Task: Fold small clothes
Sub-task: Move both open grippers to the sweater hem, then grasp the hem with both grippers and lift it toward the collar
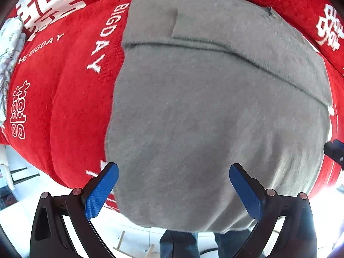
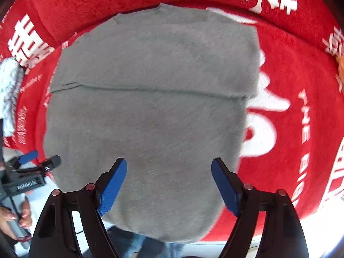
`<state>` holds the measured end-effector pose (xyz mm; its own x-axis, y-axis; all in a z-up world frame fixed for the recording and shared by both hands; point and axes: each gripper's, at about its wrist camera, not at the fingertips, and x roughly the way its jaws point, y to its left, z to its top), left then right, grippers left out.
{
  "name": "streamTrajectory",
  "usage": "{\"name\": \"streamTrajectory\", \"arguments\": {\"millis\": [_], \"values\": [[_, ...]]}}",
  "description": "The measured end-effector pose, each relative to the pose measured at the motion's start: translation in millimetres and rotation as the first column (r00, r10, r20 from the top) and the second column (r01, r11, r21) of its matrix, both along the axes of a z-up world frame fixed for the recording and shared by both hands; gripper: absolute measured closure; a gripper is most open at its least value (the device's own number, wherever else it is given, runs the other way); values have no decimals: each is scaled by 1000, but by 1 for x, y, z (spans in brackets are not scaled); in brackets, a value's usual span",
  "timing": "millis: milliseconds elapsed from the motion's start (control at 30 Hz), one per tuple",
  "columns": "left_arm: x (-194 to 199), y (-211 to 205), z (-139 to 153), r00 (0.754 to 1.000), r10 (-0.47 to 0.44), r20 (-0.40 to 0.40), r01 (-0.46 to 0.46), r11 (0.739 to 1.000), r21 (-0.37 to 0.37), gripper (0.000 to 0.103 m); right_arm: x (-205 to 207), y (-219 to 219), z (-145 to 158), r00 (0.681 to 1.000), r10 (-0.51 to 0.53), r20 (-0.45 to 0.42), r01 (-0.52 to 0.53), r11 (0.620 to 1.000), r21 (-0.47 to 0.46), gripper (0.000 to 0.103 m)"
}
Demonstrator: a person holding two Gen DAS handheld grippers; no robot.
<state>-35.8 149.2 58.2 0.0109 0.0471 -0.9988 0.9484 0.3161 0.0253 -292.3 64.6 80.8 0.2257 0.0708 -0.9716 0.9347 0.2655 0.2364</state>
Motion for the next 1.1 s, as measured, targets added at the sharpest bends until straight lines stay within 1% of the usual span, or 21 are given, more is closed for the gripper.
{"name": "streamTrajectory", "arguments": {"millis": [133,200,267,367,533,700,833,933,1000,1100], "values": [[13,23,6,1000,-28,7,28,999,-17,0,4,27,-1,987,-85,133,75,994,81,20],[18,33,9,999,-41,10,41,999,-20,0,2,43,-2,967,-160,198,135,982,131,20],[23,43,12,998,-56,15,57,998,-30,0,-1,56,-4,947,-220,232,185,969,164,20],[24,57,15,997,-79,17,79,996,-47,0,-6,75,-6,926,-279,252,237,954,185,20],[25,82,8,995,-103,6,104,994,-42,0,-19,101,-13,922,-303,242,253,943,218,20],[27,106,-8,997,-65,-46,64,998,-28,0,-44,126,-23,917,-308,252,240,933,267,20],[30,133,-33,997,-28,-75,30,999,22,0,-66,147,-42,929,-301,217,231,926,298,20],[30,147,-55,997,-32,-65,36,997,65,0,-86,165,-65,929,-326,175,255,906,338,20],[32,153,-71,996,-4,-91,11,996,84,0,-93,173,-81,935,-323,150,256,903,346,20],[33,151,-87,992,39,-119,-28,996,89,0,-98,180,-104,941,-310,134,248,903,351,20]]}}
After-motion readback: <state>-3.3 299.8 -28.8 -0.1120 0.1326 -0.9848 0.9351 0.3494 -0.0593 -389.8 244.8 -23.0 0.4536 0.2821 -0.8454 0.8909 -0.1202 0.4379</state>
